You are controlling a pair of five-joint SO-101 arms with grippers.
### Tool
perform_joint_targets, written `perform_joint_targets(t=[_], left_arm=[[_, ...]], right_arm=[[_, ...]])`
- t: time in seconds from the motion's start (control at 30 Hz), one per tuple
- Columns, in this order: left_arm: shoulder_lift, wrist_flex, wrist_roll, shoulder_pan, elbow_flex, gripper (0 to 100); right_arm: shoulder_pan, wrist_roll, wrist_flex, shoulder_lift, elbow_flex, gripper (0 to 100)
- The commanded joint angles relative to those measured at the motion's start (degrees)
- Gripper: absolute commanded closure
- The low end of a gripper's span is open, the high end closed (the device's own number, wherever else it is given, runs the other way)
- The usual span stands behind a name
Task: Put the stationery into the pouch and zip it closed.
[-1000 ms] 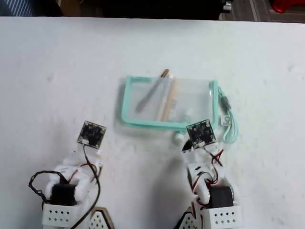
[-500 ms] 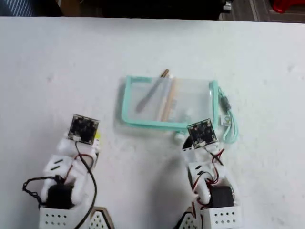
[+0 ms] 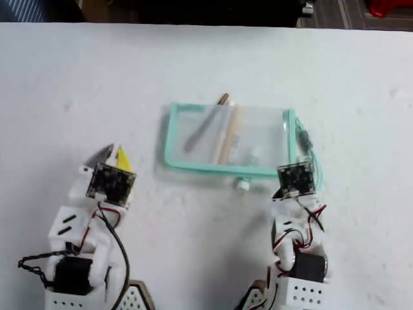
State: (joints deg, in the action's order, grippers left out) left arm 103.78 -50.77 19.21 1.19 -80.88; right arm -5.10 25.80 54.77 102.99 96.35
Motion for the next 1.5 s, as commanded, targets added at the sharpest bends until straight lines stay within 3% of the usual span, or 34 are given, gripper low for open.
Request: perform_joint_targets(t=[0.0,0.5,0.67,0.83,0.93,1.13,1.33,1.47], left_arm=[[-0.04,-0.70,0.26,4.26,4.84,92],[-45.58,1.32,-7.03,4.97,23.56,92],[-52.97,2.81,-8.26,4.97,23.56,92],[-57.10,2.99,-8.44,5.49,22.95,92],[-57.54,2.55,-8.62,8.75,22.59,84],[-57.80,5.19,-8.70,10.68,20.13,83],[-57.80,5.63,-12.40,5.76,20.22,83],[-57.80,7.03,-12.57,5.76,19.16,83]], right_arm=[[-0.57,4.66,-0.66,0.31,0.44,98.1],[-1.45,5.01,0.57,0.13,0.44,98.1],[-2.51,5.01,0.13,0.31,0.26,98.1],[-2.15,5.10,2.42,-0.04,-8.79,98.1],[-2.15,5.10,4.62,-1.71,-16.18,98.1],[-2.24,5.19,5.14,-23.08,-31.21,98.1],[-2.51,4.57,5.14,-51.65,-51.43,97.8],[-3.21,-1.32,5.32,-70.64,-65.93,84.5]])
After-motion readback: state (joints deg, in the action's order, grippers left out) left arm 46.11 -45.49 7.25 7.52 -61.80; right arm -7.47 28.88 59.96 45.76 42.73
